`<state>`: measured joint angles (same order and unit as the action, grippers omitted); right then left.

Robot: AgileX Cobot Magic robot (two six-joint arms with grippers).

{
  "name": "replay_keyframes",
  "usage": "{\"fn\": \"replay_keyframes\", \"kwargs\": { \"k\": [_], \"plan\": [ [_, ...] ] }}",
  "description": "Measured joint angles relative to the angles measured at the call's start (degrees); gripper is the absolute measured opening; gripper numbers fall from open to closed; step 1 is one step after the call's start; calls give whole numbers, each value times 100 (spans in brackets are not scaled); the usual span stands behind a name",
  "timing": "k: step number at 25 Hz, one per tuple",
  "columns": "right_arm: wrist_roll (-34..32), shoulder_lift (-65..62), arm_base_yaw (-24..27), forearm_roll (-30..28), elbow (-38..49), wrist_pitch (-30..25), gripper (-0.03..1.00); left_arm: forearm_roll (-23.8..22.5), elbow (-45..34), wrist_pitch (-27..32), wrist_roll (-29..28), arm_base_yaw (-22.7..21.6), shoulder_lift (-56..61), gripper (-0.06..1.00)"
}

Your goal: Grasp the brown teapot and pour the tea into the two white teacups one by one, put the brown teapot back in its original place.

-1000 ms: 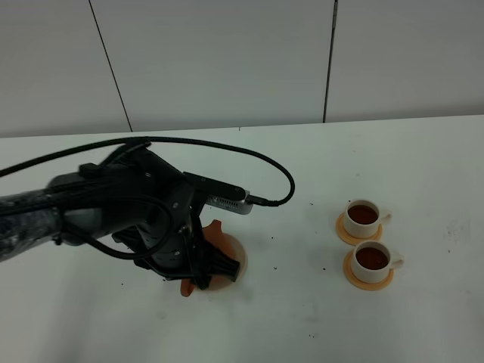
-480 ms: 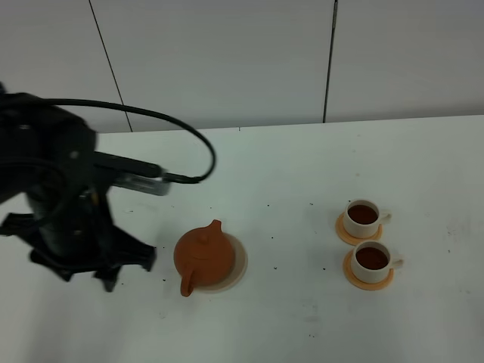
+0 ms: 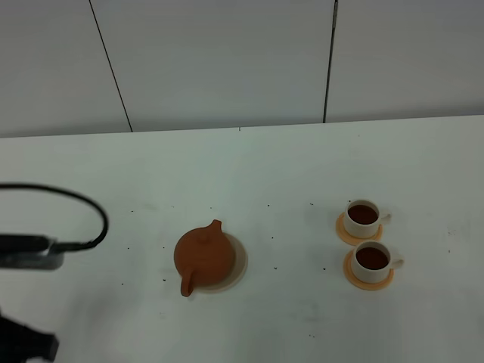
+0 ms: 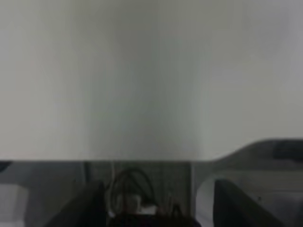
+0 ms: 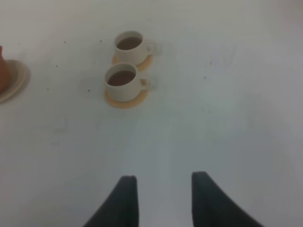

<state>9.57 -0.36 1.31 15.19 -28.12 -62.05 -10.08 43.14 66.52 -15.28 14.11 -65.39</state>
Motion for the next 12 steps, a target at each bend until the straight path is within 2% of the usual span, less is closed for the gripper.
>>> {"fn": "replay_keyframes", "kwargs": {
  "k": [6,12],
  "plan": [
    [0,0,0,0,0,0,27,-153,-739,-47,-103,-26,1383,56],
    [-5,0,0,0,0,0,27,-146,-1322,-481,-114,-26,2360,56]
  ]
}}
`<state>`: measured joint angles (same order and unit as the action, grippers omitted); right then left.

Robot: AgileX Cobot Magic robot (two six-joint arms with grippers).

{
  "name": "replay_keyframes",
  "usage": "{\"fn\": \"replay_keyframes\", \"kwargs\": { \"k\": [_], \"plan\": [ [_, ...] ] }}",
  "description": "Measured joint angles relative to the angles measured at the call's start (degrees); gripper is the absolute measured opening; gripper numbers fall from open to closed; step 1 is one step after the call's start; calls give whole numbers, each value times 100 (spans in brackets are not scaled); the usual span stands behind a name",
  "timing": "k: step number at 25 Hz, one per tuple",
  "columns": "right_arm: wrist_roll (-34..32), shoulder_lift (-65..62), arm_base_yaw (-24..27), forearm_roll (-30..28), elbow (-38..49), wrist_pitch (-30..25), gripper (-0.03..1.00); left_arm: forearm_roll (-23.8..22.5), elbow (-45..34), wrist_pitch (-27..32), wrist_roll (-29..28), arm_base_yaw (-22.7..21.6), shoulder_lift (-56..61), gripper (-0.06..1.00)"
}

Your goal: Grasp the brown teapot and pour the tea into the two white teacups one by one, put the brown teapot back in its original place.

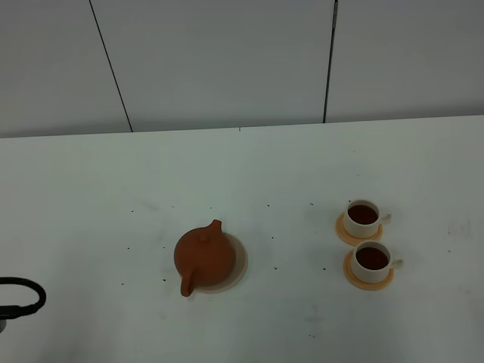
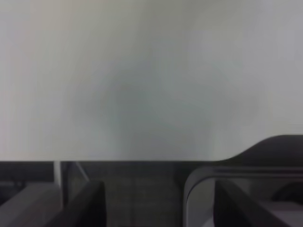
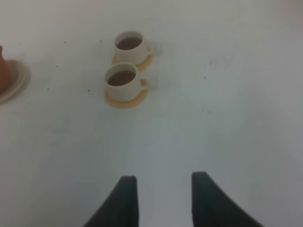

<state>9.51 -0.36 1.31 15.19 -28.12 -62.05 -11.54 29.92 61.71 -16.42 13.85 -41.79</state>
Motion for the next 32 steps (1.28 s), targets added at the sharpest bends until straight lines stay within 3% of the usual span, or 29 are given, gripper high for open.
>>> {"fn": "replay_keyframes", "kwargs": {
  "k": [8,15,18,25,32],
  "plan": [
    [5,0,0,0,0,0,27,520,-37,-148,620,0,426,56],
    [5,0,0,0,0,0,27,535,-37,-163,654,-31,537,56],
    [5,0,0,0,0,0,27,530,-39,-170,648,-409,701,56],
    [5,0,0,0,0,0,27,807,-39,-181,1051,-1861,1570,56],
    [0,0,0,0,0,0,27,917,-51,-200,1179,-1996,2684,56]
  ]
}}
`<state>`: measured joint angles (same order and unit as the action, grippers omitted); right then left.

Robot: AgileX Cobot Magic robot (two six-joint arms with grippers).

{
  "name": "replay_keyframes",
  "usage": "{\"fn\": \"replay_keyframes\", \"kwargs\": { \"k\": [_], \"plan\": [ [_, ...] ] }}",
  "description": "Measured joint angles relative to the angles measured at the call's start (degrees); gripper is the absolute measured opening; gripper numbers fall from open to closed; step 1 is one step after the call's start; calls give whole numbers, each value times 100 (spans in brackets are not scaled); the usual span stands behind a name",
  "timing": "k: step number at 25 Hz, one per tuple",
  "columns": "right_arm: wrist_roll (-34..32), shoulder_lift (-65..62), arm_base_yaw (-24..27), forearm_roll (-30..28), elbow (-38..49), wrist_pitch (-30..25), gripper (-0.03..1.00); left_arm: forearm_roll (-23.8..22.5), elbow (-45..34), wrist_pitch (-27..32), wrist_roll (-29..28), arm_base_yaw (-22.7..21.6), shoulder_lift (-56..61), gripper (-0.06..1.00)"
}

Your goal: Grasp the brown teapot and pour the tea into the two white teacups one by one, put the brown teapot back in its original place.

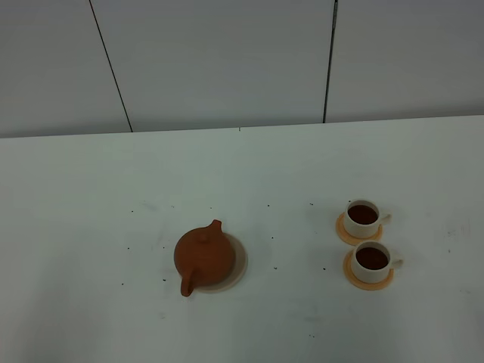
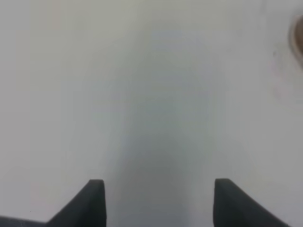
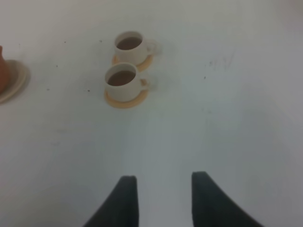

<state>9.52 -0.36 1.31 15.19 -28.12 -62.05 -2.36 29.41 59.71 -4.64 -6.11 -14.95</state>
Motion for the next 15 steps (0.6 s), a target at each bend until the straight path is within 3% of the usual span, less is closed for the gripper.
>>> {"fn": "replay_keyframes", "kwargs": {
  "k": [12,15],
  "plan": [
    [4,0,0,0,0,0,27,81,0,0,164,6,755,56],
    [4,0,0,0,0,0,27,145,0,0,230,195,760,56]
  ]
}}
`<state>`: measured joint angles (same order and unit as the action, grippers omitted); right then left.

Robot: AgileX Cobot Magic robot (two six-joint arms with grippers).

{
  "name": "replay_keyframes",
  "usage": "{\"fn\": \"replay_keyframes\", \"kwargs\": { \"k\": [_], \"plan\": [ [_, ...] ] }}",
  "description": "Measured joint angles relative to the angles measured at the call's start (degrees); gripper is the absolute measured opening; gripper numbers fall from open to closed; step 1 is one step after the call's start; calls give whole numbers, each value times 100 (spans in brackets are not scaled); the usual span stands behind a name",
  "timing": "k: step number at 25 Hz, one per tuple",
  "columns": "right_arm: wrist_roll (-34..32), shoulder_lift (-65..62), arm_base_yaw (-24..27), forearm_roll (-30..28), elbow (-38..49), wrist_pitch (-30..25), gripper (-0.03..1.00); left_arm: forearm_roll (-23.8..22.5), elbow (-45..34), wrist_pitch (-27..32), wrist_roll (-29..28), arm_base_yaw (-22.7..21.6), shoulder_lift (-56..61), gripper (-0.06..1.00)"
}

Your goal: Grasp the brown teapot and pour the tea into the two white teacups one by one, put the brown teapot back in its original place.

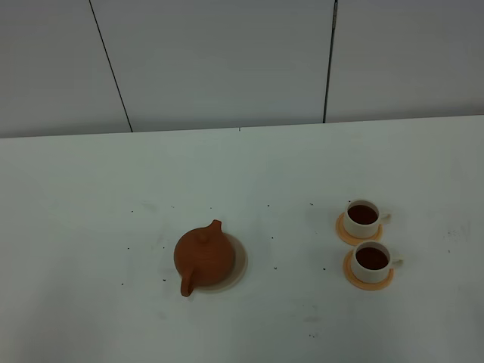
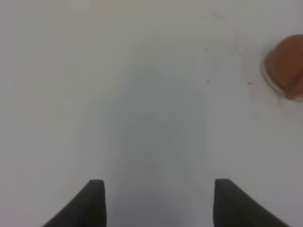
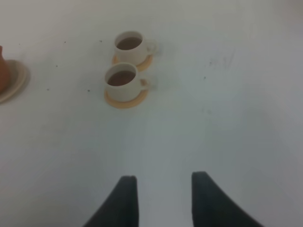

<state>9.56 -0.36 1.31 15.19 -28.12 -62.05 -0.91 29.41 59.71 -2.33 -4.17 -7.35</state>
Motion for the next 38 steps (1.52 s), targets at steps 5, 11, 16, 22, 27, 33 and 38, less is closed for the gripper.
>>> {"fn": "replay_keyframes", "kwargs": {
  "k": [5,11,16,22,27,33,38],
  "plan": [
    [0,0,0,0,0,0,27,19,0,5,31,260,113,56],
    [0,0,0,0,0,0,27,-20,-44,9,48,260,740,56],
    [-6,0,0,0,0,0,27,-93,-44,4,50,260,756,56],
    [-11,0,0,0,0,0,27,-192,-44,4,50,265,756,55],
    [-11,0,0,0,0,0,27,-214,-44,4,62,312,756,55],
    [-11,0,0,0,0,0,27,-214,-44,4,67,312,756,55],
    [-11,0,0,0,0,0,27,-214,-44,4,67,312,756,55]
  ]
}}
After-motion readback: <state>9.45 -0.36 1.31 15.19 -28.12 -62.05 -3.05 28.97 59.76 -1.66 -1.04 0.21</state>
